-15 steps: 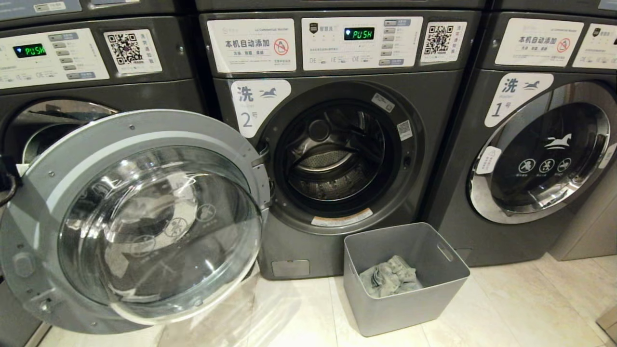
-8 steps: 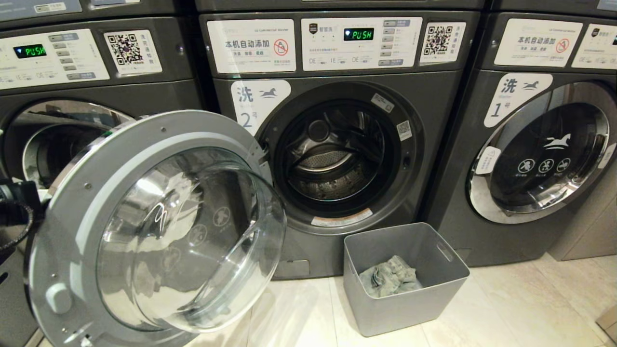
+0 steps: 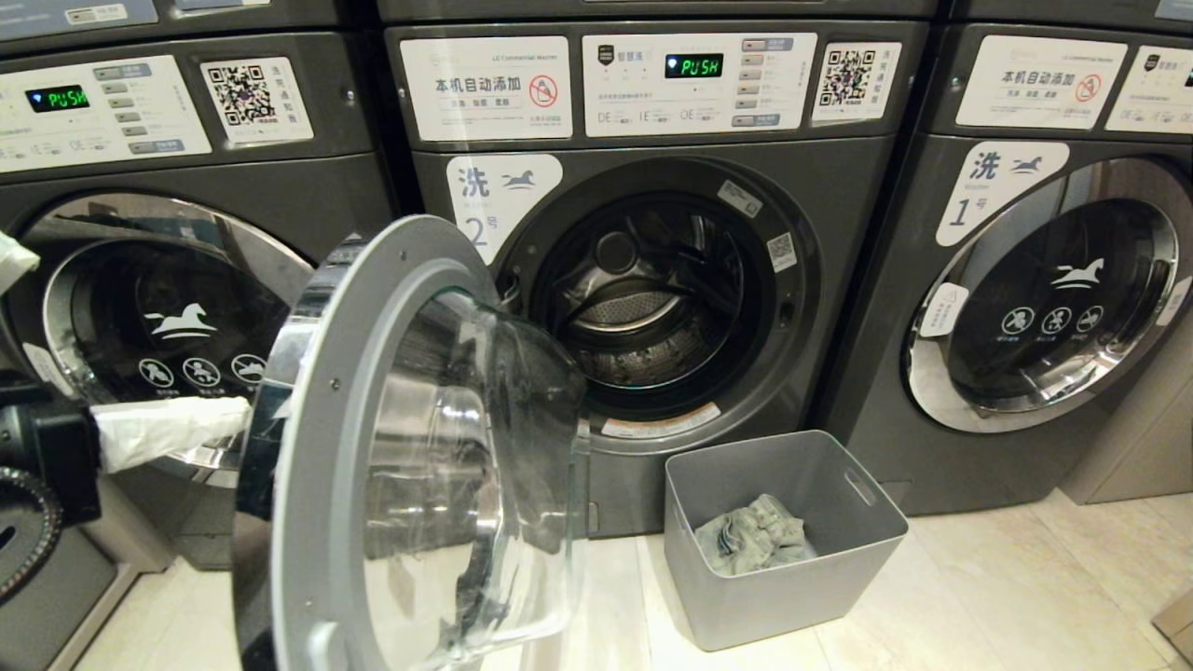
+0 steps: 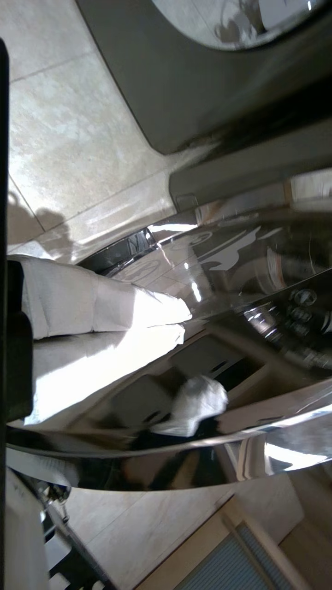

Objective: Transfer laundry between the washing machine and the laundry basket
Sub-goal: Close the washing machine door with the left hand

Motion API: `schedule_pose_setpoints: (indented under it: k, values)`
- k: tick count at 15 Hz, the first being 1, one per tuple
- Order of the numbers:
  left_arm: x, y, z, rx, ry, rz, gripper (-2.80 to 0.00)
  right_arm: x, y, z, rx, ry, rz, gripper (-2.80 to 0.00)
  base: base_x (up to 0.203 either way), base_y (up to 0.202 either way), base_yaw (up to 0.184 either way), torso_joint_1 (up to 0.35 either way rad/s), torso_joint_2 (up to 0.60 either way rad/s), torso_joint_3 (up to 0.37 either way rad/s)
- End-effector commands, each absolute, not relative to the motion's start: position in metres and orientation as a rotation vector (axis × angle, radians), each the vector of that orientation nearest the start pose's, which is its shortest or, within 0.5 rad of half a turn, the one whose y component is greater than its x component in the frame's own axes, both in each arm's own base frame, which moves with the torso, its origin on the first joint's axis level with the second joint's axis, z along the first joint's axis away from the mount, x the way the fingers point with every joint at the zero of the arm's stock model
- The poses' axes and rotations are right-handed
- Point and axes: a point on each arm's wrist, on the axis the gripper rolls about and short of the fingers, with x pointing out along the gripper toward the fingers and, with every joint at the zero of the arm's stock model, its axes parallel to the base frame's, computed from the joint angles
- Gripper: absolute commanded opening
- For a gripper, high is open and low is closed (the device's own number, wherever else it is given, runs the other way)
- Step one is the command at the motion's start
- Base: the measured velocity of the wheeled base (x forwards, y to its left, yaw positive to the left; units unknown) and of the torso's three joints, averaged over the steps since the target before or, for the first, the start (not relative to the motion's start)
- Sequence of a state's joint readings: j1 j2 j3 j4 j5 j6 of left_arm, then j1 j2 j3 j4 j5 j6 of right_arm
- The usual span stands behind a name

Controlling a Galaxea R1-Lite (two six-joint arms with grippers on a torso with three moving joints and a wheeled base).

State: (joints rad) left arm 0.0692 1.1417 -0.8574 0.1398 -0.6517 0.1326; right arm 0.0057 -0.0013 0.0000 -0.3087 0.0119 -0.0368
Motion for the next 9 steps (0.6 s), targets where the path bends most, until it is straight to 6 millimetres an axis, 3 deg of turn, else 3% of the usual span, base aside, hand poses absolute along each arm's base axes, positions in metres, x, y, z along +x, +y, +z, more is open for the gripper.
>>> schedule_pose_setpoints:
  k: [1,9]
  values:
    - [0.139,-0.018,0.258,0.003,0.333,-0.700,-2.80,-0.024,0.000,0.096,-0.037,-0.272,0.013,-2.80,0.000,0.000,0.000,0.000,0.00,0.000]
    - [0.144,-0.030,0.257,0.019,0.330,-0.784,-2.80,-0.024,0.000,0.096,-0.036,-0.276,0.012,-2.80,0.000,0.000,0.000,0.000,0.00,0.000]
